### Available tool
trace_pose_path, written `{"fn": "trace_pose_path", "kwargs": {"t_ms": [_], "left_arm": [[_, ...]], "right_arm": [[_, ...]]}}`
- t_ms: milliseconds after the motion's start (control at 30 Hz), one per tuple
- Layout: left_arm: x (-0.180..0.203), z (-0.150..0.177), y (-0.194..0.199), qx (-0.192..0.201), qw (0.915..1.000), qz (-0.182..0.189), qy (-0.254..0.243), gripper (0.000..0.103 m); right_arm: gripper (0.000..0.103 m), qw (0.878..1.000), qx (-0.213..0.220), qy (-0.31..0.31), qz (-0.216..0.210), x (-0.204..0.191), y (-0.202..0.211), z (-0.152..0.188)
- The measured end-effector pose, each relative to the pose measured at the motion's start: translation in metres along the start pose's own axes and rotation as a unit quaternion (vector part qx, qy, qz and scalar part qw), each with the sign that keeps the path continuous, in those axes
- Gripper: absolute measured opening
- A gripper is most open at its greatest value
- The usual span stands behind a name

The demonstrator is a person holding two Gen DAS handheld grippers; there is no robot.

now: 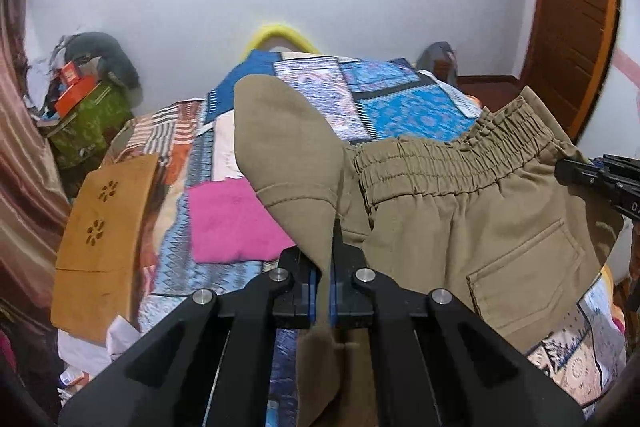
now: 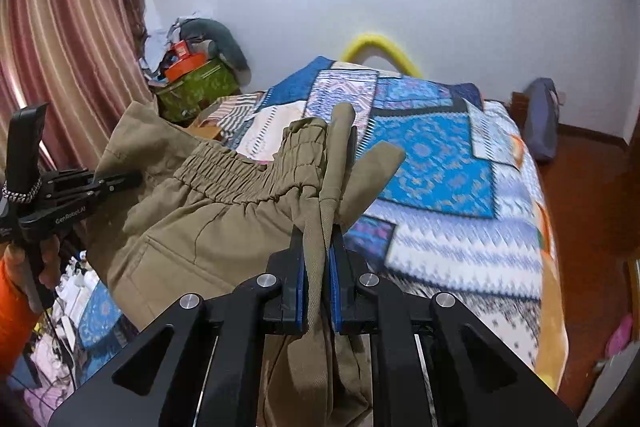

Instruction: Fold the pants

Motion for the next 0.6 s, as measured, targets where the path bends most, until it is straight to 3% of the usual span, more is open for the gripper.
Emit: {"fn": "trace_pose_path", "kwargs": {"t_ms": [367, 600], "left_arm": [[-0.079, -0.016, -0.044, -0.009, 0.9983, -0.041, 0.039, 0.005], [-0.126, -0.019, -0.095, -0.021, 0.9965, -0.056, 0.058, 0.005]], "right_arm": [[0.009, 1.0, 0.004, 0.019, -0.025, -0.032, -0.074, -0.037], [0.009, 0.999, -0.004, 0.022, -0.031, -0.044, -0.132, -0.048]]}}
Point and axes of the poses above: each gripper's, at about its wrist camera, not at the fingertips, and y roughly against the way its jaws point, x to its right, z to its underside, the point moved 1 cm from there along -y, roughly the way its jaws point, and after that the axes turned 7 degrees about x, right-handed, at the moved point
